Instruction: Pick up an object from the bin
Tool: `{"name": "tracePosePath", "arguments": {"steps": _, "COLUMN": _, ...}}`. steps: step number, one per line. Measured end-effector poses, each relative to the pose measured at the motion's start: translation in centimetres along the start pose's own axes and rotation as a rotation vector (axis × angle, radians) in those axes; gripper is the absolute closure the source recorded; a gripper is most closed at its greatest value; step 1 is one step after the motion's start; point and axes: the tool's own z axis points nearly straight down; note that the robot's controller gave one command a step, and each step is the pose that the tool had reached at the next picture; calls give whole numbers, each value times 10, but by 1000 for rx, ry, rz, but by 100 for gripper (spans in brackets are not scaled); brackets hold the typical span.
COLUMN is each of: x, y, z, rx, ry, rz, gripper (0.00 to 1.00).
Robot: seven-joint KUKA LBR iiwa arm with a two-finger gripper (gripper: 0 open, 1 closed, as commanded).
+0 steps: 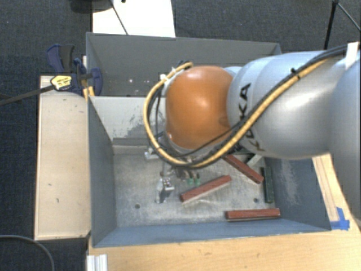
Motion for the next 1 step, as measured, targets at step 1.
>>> {"name": "tracePosePath", "arguments": {"steps": 1, "x": -30, "y": -72, "z": 25, "rx": 3, "ry": -2, "rz": -58, "gripper": 0}}
